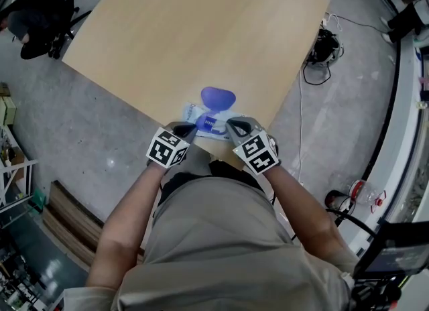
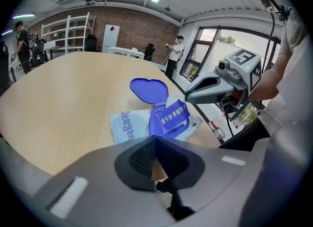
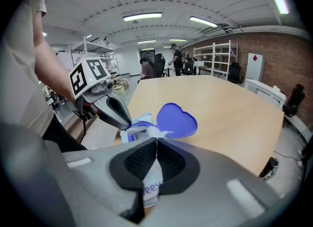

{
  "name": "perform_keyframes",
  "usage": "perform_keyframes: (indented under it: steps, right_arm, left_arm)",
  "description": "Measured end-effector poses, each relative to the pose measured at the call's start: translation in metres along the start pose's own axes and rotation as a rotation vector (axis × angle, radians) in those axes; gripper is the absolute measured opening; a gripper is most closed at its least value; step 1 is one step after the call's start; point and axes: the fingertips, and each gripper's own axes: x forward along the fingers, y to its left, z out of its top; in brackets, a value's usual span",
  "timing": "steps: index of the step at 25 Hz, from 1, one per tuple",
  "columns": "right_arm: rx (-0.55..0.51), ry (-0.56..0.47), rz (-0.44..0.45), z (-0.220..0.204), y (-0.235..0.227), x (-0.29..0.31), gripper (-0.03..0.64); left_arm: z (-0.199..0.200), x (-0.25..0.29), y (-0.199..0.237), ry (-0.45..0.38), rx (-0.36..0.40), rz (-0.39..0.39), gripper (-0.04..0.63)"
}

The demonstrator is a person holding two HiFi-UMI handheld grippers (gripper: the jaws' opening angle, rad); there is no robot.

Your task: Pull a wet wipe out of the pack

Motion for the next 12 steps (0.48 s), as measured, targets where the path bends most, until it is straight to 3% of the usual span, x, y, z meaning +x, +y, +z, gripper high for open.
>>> perform_keyframes:
  steps: [12]
  right_arm:
    - [0.019,-0.071,-0.05,0.028,-0.01,-0.029,0.006]
  left_arm:
    - [0.001,-0.001,-0.002,-0.003,0.012,0.005,0.002]
